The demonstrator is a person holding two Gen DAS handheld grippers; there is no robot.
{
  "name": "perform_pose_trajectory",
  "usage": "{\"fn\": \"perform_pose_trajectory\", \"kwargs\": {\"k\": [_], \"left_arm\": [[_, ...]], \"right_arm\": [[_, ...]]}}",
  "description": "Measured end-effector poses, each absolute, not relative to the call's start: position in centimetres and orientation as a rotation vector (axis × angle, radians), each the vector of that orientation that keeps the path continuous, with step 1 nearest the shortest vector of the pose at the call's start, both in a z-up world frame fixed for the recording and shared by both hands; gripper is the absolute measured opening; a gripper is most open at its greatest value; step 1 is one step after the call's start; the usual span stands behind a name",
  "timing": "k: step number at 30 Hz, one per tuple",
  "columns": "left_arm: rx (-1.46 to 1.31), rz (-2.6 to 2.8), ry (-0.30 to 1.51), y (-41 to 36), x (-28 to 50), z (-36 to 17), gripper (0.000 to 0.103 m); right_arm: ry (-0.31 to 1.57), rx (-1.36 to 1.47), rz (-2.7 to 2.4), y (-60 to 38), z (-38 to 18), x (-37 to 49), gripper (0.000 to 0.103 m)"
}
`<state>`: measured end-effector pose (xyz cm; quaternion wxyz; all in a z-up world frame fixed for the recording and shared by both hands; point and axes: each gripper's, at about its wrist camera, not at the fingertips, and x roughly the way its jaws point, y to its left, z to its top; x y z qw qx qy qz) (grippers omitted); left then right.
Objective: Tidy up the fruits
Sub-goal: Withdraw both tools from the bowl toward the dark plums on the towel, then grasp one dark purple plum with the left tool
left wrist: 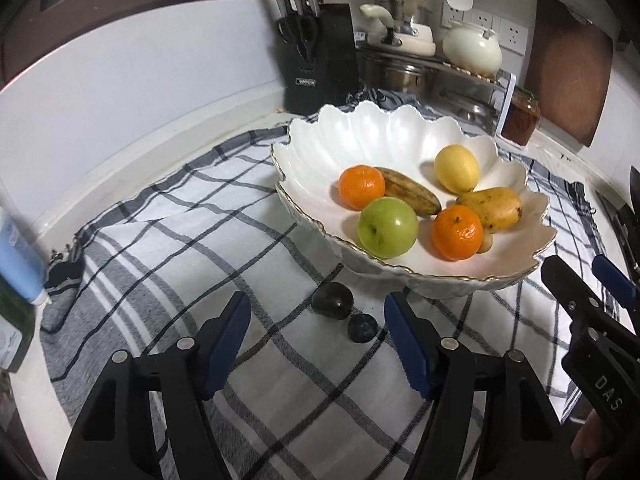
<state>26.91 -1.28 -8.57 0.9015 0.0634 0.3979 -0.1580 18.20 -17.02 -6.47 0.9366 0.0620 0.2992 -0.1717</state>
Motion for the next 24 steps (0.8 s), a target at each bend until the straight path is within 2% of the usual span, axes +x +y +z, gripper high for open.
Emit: {"fn": "perform_pose_trajectory", "kwargs": {"k": [4,8,12,17,24], "left_arm": [[0.149,-0.364,0.843,-1.7,27.6,-9.5,0.063],[0.16,-0.397,0.869,-1.9,28.4,-10.3,0.054],[0.168,-0.417,0.887,-2.2,29.1,-10.9,0.043],[0.177,-0.448,0.901,-2.7,29.5,-11.6,0.042],[0.18,-0.457,0.903,-3.2,30.0,-11.8,0.033]], "right_arm": [[0.615,0.155,-0.381,-17.0,-7.0,18.1,0.082],[0.629,0.177,-0.398,-16.9,-7.6,18.4,0.088],[0.624,0.161,-0.413,-16.3,-7.7,18.5,0.089],[0.621,0.161,-0.402,-16.1,-7.7,18.6,0.089],[0.627,0.162,-0.385,-16.0,-8.0,19.0,0.089]]}}
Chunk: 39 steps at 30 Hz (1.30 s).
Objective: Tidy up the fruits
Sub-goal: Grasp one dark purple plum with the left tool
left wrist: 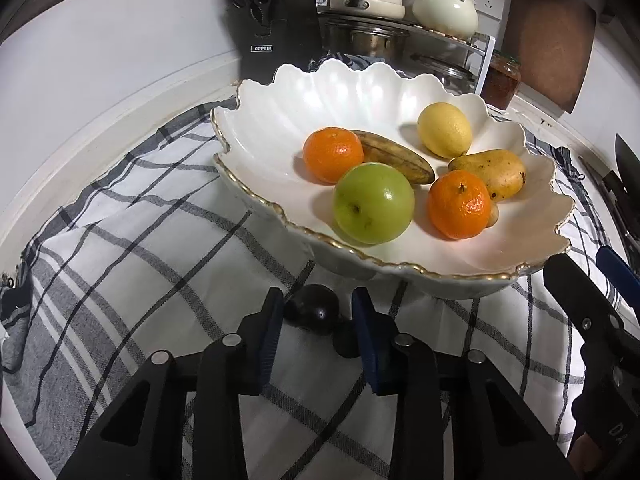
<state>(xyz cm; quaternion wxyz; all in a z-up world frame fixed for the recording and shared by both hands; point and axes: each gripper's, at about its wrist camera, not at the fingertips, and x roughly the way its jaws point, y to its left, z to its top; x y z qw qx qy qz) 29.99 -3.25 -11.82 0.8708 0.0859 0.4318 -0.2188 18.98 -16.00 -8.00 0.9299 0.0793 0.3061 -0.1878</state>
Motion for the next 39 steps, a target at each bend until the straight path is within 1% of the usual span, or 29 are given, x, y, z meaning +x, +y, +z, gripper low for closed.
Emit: {"fn": "perform_pose_trajectory", "kwargs": {"k": [14,16,23,30,37,39], "left_arm": [[0.2,-0.439,0.897,-3.4,30.2,-12.0,0.032],[0.204,-0.436,0.895,-3.5,30.1,-12.0,0.03],[0.2,-0.403,0.868,-2.7,29.2,-11.0,0.029],[0.176,-0.324,0.844,0.0,27.4,-9.3,0.029],[0.136,-0.24,0.836,3.5,25.9,-8.7,0.029],[0.117,-0.218,0.838,4.5,25.8,-8.7,0.029]], "right_arm": [[0.646,0.16,-0.367,-16.2,-8.3,19.2,0.089],[0.649,0.162,-0.368,-16.2,-8.3,19.2,0.089],[0.633,0.175,-0.363,-16.6,-7.8,18.7,0.089],[0.641,0.167,-0.283,-15.2,-7.6,18.6,0.089],[0.668,0.144,-0.102,-12.1,-8.0,19.2,0.088],[0.666,0.13,-0.057,-11.1,-8.0,19.5,0.086]]}}
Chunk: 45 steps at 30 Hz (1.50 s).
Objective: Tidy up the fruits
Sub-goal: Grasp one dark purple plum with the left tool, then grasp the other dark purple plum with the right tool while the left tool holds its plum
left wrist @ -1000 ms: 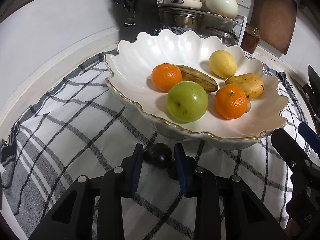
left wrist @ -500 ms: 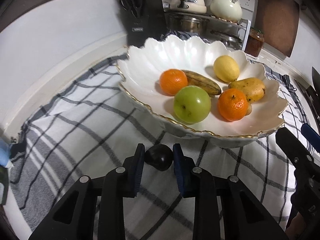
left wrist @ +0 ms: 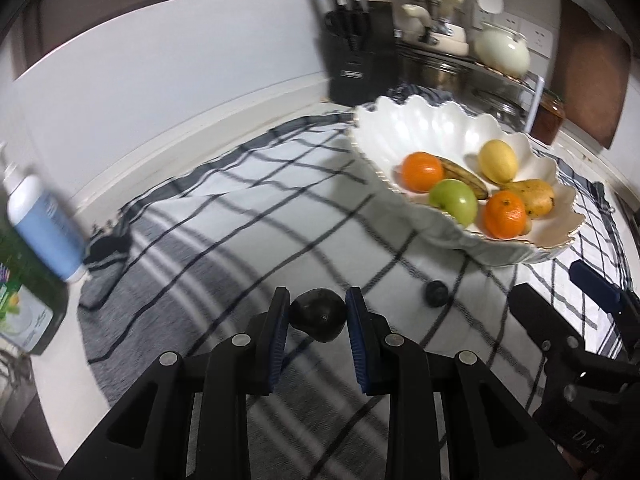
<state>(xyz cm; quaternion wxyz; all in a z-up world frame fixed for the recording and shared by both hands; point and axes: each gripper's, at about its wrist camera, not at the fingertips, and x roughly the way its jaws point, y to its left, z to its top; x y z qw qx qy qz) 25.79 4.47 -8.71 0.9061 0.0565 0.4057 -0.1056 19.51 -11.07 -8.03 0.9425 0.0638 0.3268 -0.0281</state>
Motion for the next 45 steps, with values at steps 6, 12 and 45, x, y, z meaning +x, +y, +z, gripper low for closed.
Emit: {"fn": "perform_pose_trajectory", "kwargs": {"k": [6,12,45], "left_arm": [[0.08,-0.184,0.841,6.5,25.7,-8.7,0.029],[0.064,-0.169,0.838,7.5,26.2,-8.6,0.029],[0.062,-0.165,0.827,7.5,26.3,-8.0,0.029]], "right_arm": [[0.723,0.095,0.065,-8.4,-9.1,21.7,0.065],[0.772,0.079,0.087,-7.3,-10.1,23.1,0.049],[0.844,0.045,0.127,-7.0,-10.8,24.6,0.022]]}}
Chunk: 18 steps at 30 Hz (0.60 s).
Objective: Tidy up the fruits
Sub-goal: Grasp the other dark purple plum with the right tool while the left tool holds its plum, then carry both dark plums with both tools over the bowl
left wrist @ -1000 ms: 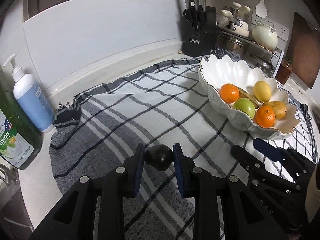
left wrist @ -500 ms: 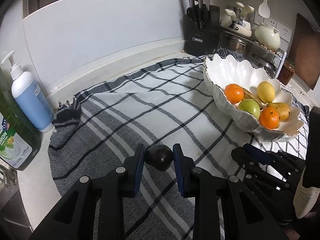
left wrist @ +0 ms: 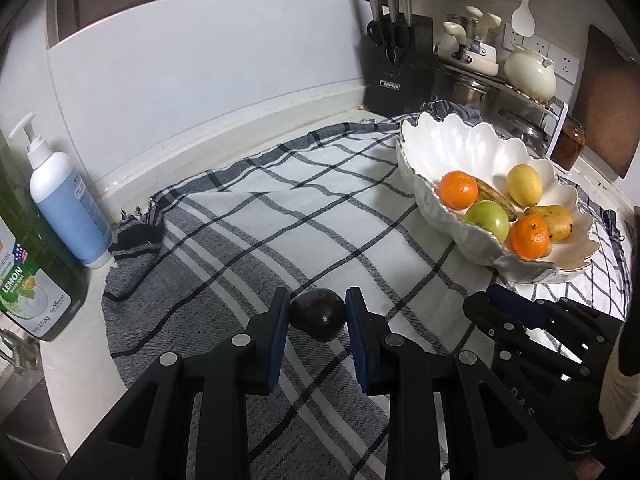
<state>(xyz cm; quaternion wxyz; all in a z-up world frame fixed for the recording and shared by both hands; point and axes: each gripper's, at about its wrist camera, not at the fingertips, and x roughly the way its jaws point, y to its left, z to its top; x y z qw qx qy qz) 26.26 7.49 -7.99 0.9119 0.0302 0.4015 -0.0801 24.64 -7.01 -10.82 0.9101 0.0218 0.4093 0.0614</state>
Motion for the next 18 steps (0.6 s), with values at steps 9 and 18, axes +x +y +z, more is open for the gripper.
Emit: {"fn": "perform_pose_trajectory", "kwargs": {"k": [9,18], "left_arm": [[0.072,-0.169,0.792,6.4,24.7,-6.1,0.029],[0.092,-0.198,0.747,4.0,23.4,-3.7,0.029]], "right_arm": [[0.775,0.062,0.17,-7.5,-8.1,22.5,0.022],[0.708,0.077,0.157,-9.6,-5.4,20.7,0.022]]}}
